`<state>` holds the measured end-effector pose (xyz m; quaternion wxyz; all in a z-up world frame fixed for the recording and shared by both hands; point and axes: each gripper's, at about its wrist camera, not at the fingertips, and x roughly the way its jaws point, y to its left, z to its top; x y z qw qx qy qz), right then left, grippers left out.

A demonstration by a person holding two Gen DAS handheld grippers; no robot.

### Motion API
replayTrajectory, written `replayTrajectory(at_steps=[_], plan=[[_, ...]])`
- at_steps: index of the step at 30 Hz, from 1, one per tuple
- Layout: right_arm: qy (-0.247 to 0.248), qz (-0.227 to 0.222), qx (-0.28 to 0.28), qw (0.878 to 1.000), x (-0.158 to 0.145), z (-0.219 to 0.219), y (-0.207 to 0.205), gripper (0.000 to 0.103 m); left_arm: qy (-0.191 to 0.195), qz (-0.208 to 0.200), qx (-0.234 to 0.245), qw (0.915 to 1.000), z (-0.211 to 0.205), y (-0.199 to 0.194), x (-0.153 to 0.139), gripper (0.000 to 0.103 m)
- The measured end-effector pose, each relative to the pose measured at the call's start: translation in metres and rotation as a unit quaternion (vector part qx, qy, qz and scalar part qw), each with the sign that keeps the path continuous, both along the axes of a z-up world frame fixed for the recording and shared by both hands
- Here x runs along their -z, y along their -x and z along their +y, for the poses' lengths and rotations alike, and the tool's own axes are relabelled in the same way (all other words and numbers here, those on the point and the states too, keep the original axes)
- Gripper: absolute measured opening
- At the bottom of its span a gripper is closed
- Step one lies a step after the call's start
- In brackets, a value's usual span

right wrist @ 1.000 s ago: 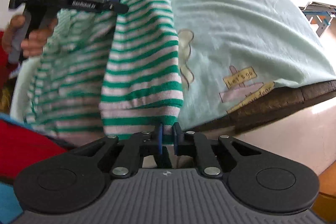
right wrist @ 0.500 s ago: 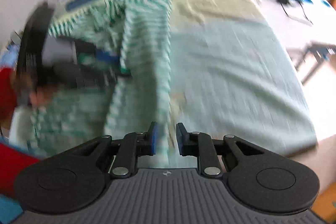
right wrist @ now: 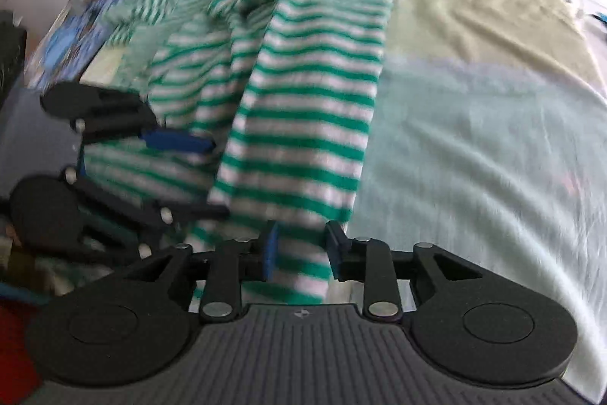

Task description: Fold clothes

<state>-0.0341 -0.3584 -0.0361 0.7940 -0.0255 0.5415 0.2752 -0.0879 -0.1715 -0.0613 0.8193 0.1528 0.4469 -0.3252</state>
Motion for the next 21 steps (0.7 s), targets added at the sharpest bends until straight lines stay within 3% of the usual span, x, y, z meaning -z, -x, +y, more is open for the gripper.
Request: replayTrajectory(at_steps=[3,7,14,16,19,21], plan=[[-0.005,-0.038,-0.042,0.998,-0.013,0.002,-0.007,0.029,0.016,0.031,-0.033,0.9988,0.007,0.008,-0.003,0.053],[-0.034,-0.129,-0.066,0.989,-0.036,0.017,-0.040,0.029,0.001,0.026,-0.094,0.9953,0.013,0.020,-0.002,0.053],[-0.042,-0.233,-0.149,0.960,-0.043,0.101,-0.100,0.033,0.003,0.026,-0.217,0.9757,0.032,0.034,-0.006,0.061],[-0.031,-0.234,-0.148,0.961,-0.035,0.120,-0.115,0.033,-0.002,0.023,-0.242,0.9700,0.037,0.040,-0.004,0.061],[-0.037,-0.182,-0.128,0.974,-0.018,0.136,-0.134,0.033,-0.008,0.014,-0.272,0.9623,0.046,0.048,-0.002,0.061],[-0.039,-0.167,-0.134,0.976,-0.012,0.141,-0.132,0.033,-0.011,0.008,-0.291,0.9565,0.052,0.054,0.000,0.060]])
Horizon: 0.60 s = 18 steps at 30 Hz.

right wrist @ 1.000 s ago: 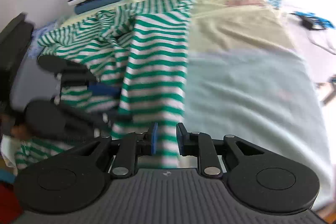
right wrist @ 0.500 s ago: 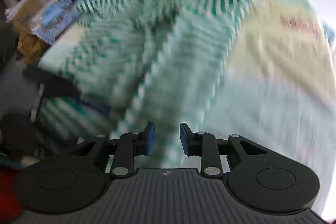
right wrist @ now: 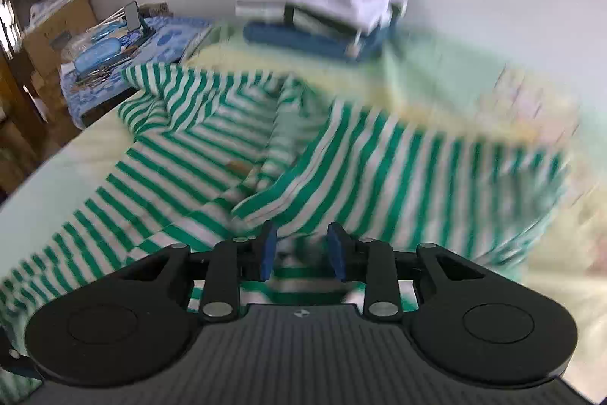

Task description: Fold clothes

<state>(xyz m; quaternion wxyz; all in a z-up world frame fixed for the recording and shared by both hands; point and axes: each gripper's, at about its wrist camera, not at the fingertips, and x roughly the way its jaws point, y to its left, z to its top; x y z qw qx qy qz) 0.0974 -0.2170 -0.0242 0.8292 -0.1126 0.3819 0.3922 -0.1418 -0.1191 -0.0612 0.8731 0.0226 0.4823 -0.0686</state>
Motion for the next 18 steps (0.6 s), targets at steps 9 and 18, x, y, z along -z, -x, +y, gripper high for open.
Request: replayTrajectory(at_steps=[9,18], plan=[[-0.023,0.002,-0.015,1.000,-0.011,0.006,0.006,0.036,-0.005,-0.026,-0.066,0.9974,0.033,-0.005,-0.006,0.061],[0.050,0.005,-0.027,0.998,-0.029,0.048,-0.014,0.036,-0.029,-0.071,-0.137,0.9877,0.078,-0.050,-0.013,0.066]])
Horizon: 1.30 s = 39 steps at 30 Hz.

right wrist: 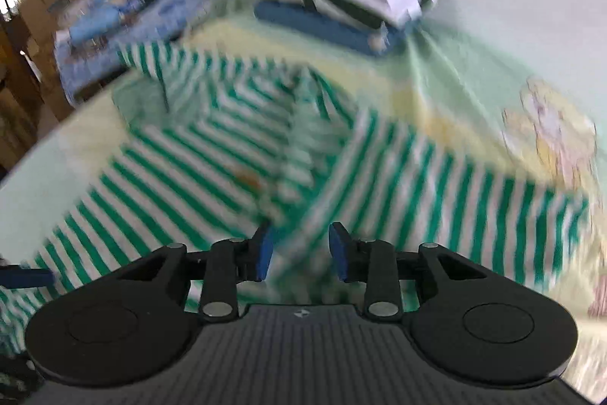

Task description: Fold clothes

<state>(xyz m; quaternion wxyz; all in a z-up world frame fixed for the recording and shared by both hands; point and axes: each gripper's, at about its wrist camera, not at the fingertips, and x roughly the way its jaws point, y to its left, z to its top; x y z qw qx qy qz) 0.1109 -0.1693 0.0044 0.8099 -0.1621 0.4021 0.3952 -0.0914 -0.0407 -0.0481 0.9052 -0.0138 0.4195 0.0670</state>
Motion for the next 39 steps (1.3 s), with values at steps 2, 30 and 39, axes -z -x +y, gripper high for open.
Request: replayTrajectory(at_steps=[2,30,39], plan=[[-0.007,0.008,-0.008,1.000,-0.011,0.021,-0.005,0.036,-0.008,-0.001,-0.017,0.9998,0.015,-0.010,0.002,0.066],[0.006,-0.153,-0.251,0.956,-0.008,0.208,-0.001,0.003,-0.077,-0.042,0.032,0.9957,0.148,-0.077,0.017,0.090],[0.003,-0.139,-0.163,0.977,-0.011,0.126,-0.032,0.003,-0.020,-0.050,0.109,0.9926,0.161,-0.112,0.017,0.091]])
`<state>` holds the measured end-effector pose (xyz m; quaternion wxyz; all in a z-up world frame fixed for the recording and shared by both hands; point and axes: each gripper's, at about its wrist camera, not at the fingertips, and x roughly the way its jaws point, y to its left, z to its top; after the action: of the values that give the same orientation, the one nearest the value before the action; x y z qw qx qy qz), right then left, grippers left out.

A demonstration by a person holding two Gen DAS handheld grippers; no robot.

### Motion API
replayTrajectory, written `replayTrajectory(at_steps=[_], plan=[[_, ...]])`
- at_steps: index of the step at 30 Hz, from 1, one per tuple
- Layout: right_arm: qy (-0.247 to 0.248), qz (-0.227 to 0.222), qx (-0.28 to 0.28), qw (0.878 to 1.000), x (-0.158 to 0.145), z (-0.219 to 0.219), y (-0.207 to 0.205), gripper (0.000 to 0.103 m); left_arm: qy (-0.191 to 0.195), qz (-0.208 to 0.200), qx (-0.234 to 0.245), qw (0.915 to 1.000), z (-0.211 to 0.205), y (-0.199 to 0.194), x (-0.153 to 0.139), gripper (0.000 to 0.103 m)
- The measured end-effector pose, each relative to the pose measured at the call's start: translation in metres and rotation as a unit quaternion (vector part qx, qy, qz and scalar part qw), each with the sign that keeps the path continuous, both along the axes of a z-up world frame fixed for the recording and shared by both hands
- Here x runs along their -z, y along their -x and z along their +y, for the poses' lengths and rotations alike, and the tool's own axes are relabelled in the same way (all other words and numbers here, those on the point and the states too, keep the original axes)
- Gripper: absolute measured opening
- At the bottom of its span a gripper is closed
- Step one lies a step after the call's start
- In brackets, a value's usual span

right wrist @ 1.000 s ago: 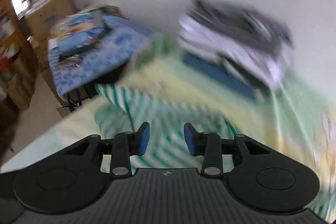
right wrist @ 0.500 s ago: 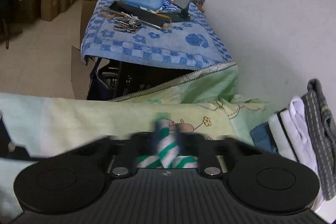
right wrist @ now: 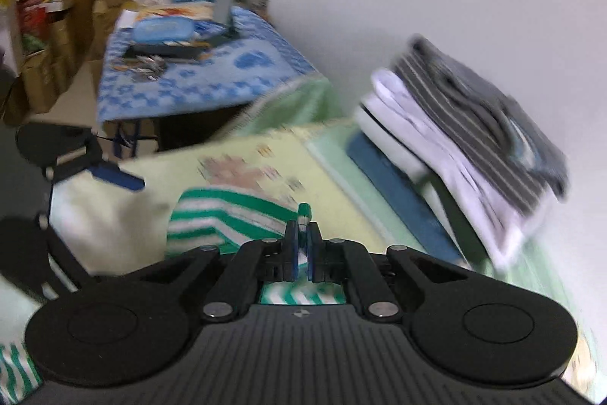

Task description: Fold clothes

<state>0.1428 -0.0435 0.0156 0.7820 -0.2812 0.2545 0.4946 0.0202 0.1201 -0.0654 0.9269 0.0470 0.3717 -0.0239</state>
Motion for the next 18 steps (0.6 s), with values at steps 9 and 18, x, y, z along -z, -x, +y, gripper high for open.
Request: replayTrajectory(at_steps=[9,18], plan=[[-0.020,0.011,0.060,0.998,0.017,-0.055,-0.002,0.003,0.182,0.041,0.058,0.9807,0.007,-0.023,0.005,0.093],[-0.045,0.111,0.194,0.974,0.039,-0.094,-0.015,0.017,0.179,0.027,0.056,0.9818,-0.026,-0.021,-0.007,0.029]])
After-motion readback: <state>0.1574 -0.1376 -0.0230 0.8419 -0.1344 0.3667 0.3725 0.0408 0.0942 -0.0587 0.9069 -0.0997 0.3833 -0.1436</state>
